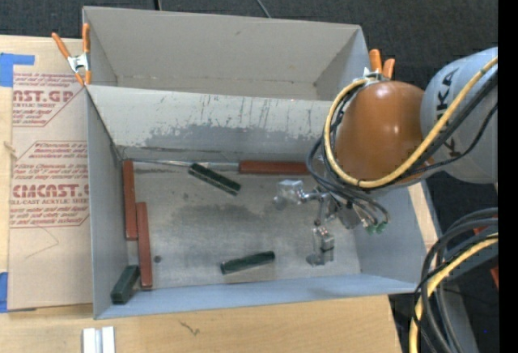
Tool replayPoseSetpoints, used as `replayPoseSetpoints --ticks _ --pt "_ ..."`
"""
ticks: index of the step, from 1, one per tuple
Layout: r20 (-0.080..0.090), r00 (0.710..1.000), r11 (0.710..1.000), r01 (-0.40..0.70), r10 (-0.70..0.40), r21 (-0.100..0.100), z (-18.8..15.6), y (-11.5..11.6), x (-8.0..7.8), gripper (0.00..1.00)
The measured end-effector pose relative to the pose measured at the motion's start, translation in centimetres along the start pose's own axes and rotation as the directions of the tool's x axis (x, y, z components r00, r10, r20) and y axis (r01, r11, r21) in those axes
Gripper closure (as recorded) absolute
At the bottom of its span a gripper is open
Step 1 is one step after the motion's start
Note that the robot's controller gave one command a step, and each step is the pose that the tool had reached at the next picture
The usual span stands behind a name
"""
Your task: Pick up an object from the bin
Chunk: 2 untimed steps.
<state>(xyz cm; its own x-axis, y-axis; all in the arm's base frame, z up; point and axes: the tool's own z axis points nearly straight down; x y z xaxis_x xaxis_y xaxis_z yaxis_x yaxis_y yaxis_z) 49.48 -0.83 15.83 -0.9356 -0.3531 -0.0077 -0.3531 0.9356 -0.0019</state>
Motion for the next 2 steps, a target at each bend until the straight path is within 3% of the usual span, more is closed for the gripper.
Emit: replayPoseSetpoints --ticks 1,2 --pt "-0.01 0.964 0.964 -0.267 0.267 -0.001 2.6 1.5 -0.1 0.0" --pt "-0.008 0.992 0.992 -0.125 0.125 -0.001 5.4 5.7 -1.2 0.0"
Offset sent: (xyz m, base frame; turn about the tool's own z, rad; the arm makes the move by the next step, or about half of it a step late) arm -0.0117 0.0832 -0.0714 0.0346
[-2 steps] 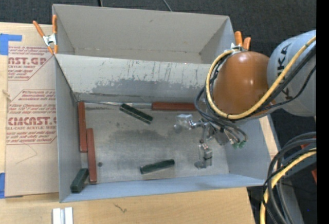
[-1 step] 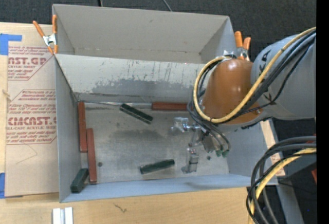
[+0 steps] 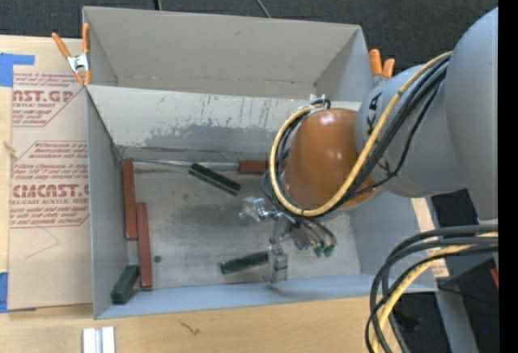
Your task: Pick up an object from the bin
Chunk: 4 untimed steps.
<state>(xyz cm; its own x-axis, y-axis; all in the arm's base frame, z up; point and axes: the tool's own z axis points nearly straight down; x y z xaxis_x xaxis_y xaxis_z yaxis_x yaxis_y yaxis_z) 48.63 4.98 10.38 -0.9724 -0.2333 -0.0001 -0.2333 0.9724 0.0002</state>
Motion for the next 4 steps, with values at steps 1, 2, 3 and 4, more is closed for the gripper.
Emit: replayPoseSetpoints --ticks 1,2,3,4 --pt "0.002 0.988 0.988 0.156 -0.156 0.0 3.36 1.34 -0.25 1.0" --pt "0.014 0.988 0.988 0.155 -0.155 0.003 3.25 1.29 -0.56 0.0" --pt "0.003 0.988 0.988 0.156 -0.156 0.0 3.34 1.32 -0.28 1.0" --pt "0.003 0.988 0.988 0.156 -0.156 0.0 3.34 1.32 -0.28 1.0"
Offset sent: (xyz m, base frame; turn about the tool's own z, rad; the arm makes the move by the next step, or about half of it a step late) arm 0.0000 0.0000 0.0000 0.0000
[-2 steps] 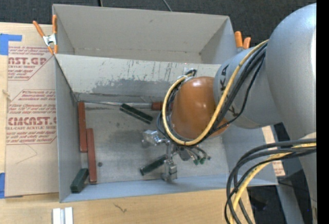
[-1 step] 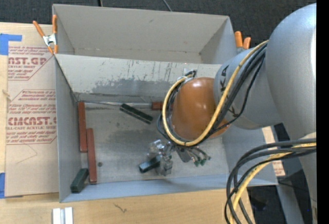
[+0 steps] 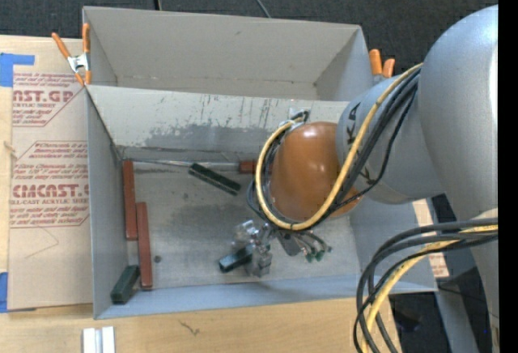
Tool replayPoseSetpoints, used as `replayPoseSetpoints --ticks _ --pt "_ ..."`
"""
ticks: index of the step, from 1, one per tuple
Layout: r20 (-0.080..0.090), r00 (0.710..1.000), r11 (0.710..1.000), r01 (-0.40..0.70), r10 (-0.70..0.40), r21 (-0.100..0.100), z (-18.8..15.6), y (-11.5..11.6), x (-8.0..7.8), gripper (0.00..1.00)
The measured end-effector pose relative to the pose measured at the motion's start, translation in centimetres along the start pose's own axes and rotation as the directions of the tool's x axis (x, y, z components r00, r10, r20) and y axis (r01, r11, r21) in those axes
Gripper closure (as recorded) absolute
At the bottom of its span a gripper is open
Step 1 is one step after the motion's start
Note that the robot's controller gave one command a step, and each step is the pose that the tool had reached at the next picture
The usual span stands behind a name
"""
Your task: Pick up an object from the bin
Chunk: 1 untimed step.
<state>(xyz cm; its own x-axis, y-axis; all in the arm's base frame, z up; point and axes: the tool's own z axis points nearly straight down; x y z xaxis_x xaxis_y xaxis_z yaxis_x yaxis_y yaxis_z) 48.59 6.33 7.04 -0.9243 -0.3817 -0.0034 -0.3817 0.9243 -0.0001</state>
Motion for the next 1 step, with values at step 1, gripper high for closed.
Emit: replayPoseSetpoints --ticks 1 --pt "0.005 1.0 1.0 -0.021 0.021 0.001 -16.84 0.68 -4.16 1.0"
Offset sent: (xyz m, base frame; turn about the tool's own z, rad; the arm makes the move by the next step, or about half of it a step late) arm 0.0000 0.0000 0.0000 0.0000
